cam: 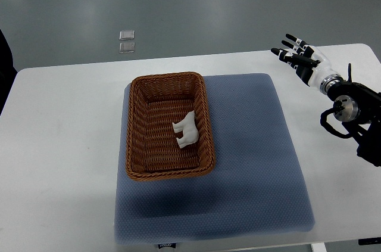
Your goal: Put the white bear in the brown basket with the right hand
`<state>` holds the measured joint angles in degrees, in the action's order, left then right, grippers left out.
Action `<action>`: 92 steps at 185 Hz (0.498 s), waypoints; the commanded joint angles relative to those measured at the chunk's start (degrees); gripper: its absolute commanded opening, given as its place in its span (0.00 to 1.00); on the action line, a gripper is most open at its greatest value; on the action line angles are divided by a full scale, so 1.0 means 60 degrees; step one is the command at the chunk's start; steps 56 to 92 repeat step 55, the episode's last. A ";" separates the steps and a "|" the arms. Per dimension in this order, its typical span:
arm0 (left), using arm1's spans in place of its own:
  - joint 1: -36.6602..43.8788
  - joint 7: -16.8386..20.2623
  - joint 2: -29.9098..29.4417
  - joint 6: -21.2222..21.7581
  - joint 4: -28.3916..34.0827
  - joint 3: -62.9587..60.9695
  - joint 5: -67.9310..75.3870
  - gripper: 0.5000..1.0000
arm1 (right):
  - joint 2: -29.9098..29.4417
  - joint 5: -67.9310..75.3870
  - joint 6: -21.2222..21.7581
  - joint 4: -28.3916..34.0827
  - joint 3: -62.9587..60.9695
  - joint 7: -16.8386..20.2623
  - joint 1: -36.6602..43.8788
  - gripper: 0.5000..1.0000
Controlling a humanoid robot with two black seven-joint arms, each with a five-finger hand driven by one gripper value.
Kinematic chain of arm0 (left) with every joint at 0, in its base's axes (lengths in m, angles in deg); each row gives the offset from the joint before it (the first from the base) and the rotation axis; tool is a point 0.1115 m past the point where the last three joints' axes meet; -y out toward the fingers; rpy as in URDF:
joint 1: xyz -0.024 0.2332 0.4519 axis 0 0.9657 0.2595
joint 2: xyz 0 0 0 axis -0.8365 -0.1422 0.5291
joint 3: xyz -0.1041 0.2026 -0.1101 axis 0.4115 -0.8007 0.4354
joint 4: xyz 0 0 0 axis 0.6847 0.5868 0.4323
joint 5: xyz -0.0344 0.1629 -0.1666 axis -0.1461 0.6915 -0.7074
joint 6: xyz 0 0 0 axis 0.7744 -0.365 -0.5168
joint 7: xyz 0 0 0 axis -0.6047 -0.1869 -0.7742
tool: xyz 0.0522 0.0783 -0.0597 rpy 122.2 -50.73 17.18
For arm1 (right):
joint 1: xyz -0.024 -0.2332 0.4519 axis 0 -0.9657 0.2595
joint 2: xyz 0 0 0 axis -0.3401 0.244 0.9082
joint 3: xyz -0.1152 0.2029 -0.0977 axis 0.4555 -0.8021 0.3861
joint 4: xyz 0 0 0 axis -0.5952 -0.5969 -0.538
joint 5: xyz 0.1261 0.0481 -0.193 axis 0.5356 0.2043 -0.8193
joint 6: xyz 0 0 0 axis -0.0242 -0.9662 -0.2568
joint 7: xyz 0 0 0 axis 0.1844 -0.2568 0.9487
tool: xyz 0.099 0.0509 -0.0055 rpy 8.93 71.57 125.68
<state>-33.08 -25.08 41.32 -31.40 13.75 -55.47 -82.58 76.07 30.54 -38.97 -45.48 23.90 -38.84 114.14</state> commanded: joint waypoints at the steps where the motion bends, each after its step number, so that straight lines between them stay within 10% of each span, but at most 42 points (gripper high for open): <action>1: 0.0006 0.0000 0.0000 -0.0002 0.0000 0.0000 0.0000 1.00 | -0.0002 0.0011 0.0014 0.0000 0.0000 -0.0007 -0.0013 0.85; 92: -0.0009 0.0000 0.0000 -0.0002 0.0000 0.0000 0.0000 1.00 | 0.0013 -0.0004 0.0014 0.0000 0.0000 -0.0051 -0.0028 0.85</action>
